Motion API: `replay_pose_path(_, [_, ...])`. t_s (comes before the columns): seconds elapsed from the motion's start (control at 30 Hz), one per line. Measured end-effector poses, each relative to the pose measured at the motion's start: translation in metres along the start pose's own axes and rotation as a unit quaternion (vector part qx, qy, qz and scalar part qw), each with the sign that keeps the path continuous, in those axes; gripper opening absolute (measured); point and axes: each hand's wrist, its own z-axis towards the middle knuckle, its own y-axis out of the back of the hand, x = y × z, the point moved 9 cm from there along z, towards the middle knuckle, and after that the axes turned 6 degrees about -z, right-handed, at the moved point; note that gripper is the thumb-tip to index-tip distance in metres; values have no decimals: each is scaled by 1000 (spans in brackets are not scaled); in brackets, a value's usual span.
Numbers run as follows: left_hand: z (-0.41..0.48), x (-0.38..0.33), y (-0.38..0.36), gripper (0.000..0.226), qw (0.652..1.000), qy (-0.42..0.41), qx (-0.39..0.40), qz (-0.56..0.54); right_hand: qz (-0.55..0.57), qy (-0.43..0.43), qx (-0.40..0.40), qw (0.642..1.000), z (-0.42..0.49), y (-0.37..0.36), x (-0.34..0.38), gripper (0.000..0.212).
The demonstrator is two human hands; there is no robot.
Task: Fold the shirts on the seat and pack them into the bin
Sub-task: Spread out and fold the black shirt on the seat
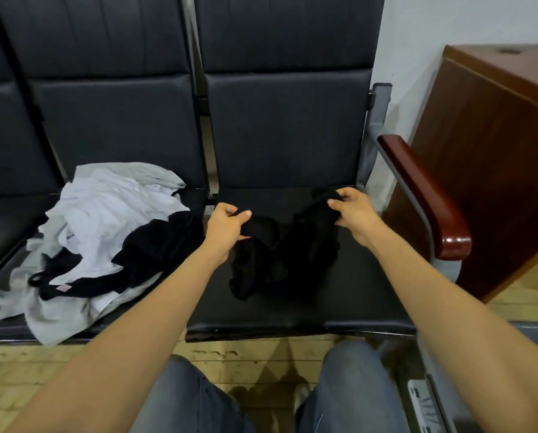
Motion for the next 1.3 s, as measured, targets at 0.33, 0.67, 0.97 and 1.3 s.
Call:
replay_pose_path(0.33, [-10, -81, 26, 13, 996, -10, 4, -94, -54, 31, -15, 998, -24, 32, 95, 21])
replay_pose_path(0.67, [29, -140, 17, 28, 954, -88, 23, -285, 117, 84, -9, 990, 18, 34, 137, 20])
replay_pose_path(0.97, [21, 43, 5, 23, 973, 183, -57, -133, -178, -98, -48, 978, 39, 29, 3, 45])
replay_pose_path(1.3, [-2, 95, -51, 28, 923, 172, 284, 194, -314, -93, 136, 935, 20, -72, -82, 50])
